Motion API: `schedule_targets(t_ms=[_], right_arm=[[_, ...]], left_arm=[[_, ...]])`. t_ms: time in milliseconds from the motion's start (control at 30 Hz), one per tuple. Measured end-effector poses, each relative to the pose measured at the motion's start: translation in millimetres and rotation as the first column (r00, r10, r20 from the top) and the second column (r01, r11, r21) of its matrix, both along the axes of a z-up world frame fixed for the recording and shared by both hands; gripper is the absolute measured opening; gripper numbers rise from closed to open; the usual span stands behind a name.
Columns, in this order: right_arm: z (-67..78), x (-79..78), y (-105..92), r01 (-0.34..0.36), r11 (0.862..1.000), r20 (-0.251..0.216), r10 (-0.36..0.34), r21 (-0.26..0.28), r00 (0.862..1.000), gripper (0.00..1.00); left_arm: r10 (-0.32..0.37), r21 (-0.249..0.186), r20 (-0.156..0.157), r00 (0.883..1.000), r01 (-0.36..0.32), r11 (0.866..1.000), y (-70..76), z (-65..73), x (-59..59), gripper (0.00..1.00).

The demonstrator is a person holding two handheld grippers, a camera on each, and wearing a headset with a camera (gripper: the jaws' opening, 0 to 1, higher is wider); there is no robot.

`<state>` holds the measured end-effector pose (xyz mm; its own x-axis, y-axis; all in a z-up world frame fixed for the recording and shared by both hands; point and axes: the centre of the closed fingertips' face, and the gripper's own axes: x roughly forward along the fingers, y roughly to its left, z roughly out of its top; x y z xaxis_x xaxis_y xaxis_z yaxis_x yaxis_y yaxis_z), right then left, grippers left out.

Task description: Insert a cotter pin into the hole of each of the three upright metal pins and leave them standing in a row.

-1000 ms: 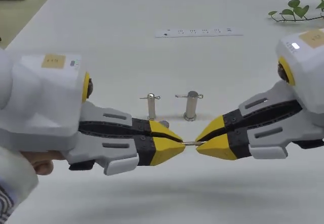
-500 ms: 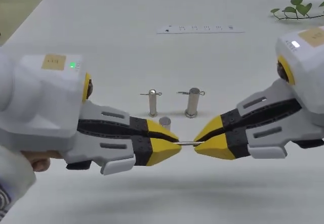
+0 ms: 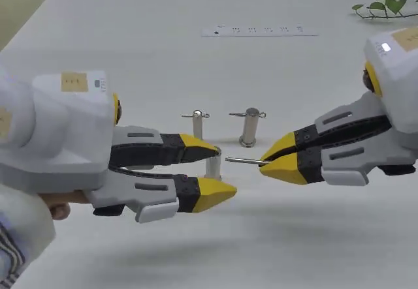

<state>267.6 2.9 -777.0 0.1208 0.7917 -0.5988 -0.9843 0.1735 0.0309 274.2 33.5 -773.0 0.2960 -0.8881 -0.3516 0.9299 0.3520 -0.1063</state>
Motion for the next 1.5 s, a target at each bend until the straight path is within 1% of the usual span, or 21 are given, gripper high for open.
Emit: schedule_targets(t_ms=[67, 100, 167, 233, 267, 300, 333, 433, 633, 667, 700, 767, 800, 833, 867, 1167, 1233, 1400, 1433, 1467, 1500], right_arm=[[-2.9, 4.1, -2.8, 0.012, 1.000, 0.005, -0.012, -0.011, 1.000, 0.04], [-3.9, 5.6, -3.5, 0.016, 1.000, 0.007, -0.015, -0.014, 1.000, 0.04], [-6.6, 8.9, -5.0, 0.026, 1.000, 0.004, -0.026, -0.017, 1.000, 0.04], [-9.6, 11.5, -6.3, 0.034, 0.999, 0.002, -0.034, -0.024, 0.999, 0.04], [-10.8, 12.6, -6.7, 0.035, 0.999, 0.003, -0.035, -0.026, 0.999, 0.04], [-12.6, 14.0, -7.3, 0.036, 0.999, 0.005, -0.036, -0.032, 0.999, 0.04], [-13.6, 15.0, -7.7, 0.037, 0.999, 0.006, -0.037, -0.035, 0.999, 0.04], [-16.7, 19.1, -8.0, 0.042, 0.998, 0.005, -0.042, -0.037, 0.999, 0.04], [-21.9, 24.9, -6.2, 0.039, 0.998, 0.006, -0.039, -0.043, 0.999, 0.04], [-23.2, 25.9, -5.8, 0.038, 0.998, 0.004, -0.038, -0.046, 0.999, 0.04], [-23.9, 26.6, -5.6, 0.037, 0.998, 0.003, -0.037, -0.046, 0.999, 0.04], [-25.5, 28.0, -5.2, 0.037, 0.998, -0.002, -0.037, -0.046, 0.999, 0.04], [-26.5, 28.5, -5.1, 0.036, 0.998, -0.005, -0.036, -0.046, 0.999, 0.04], [-27.3, 28.7, -5.1, 0.035, 0.998, -0.008, -0.036, -0.047, 0.999, 0.04], [-30.1, 30.2, -5.4, 0.034, 0.998, -0.010, -0.034, -0.048, 0.999, 0.04], [-36.1, 34.0, -4.0, 0.021, 0.999, -0.026, -0.022, -0.050, 0.999, 0.04], [-36.8, 34.0, -3.0, 0.014, 0.999, -0.028, -0.015, -0.051, 1.000, 0.04], [-37.8, 35.0, -1.2, 0.007, 0.999, -0.029, -0.008, -0.050, 1.000, 0.04], [-37.7, 35.3, -1.1, 0.006, 0.999, -0.027, -0.007, -0.050, 1.000, 0.04], [-37.5, 35.4, -1.1, 0.005, 0.999, -0.027, -0.007, -0.050, 1.000, 0.04], [-37.6, 35.5, -1.3, 0.004, 0.999, -0.027, -0.006, -0.051, 1.000, 0.04]], left_arm=[[0.031, -0.001, 0.007, 0.999, -0.031, 1.000, 1.7, -0.1, 5.9, 0.34], [0.059, -0.006, 0.015, 0.998, -0.059, 0.998, 3.2, 0.3, 11.3, 0.35], [0.113, -0.018, 0.018, 0.993, -0.112, 0.994, 6.2, 0.8, 20.7, 0.38], [0.158, -0.011, 0.009, 0.987, -0.158, 0.987, 10.3, -2.6, 28.6, 0.41], [0.180, -0.007, 0.016, 0.984, -0.180, 0.984, 12.6, -3.9, 32.6, 0.40], [0.187, -0.005, 0.019, 0.982, -0.187, 0.982, 13.3, -5.2, 34.6, 0.40], [0.193, -0.005, 0.009, 0.981, -0.193, 0.981, 14.0, -7.4, 36.1, 0.39], [0.198, -0.013, -0.015, 0.980, -0.198, 0.980, 13.1, -12.6, 37.1, 0.39], [0.195, 0.017, -0.046, 0.980, -0.194, 0.981, 10.4, -29.9, 36.2, 0.35], [0.197, 0.019, -0.056, 0.979, -0.196, 0.980, 10.0, -32.9, 36.4, 0.34], [0.200, 0.025, -0.066, 0.978, -0.199, 0.980, 10.0, -35.8, 36.6, 0.32], [0.204, 0.033, -0.100, 0.974, -0.202, 0.979, 9.7, -42.5, 36.4, 0.24], [0.208, 0.034, -0.104, 0.973, -0.206, 0.978, 9.8, -45.0, 37.7, 0.19], [0.213, 0.037, -0.102, 0.972, -0.210, 0.977, 9.8, -46.7, 38.6, 0.16], [0.215, 0.050, -0.098, 0.972, -0.210, 0.976, 10.1, -49.6, 39.3, 0.15], [0.206, 0.065, -0.116, 0.972, -0.200, 0.978, 8.3, -59.8, 39.2, 0.16], [0.201, 0.075, -0.108, 0.974, -0.193, 0.978, 7.9, -61.5, 38.9, 0.16], [0.196, 0.087, -0.103, 0.975, -0.188, 0.978, 7.7, -64.4, 39.0, 0.15], [0.195, 0.092, -0.106, 0.975, -0.185, 0.978, 7.7, -65.5, 38.5, 0.14], [0.188, 0.109, -0.108, 0.976, -0.176, 0.978, 8.0, -67.7, 37.0, 0.13], [0.192, 0.113, -0.100, 0.976, -0.181, 0.977, 8.6, -68.0, 38.1, 0.12]])
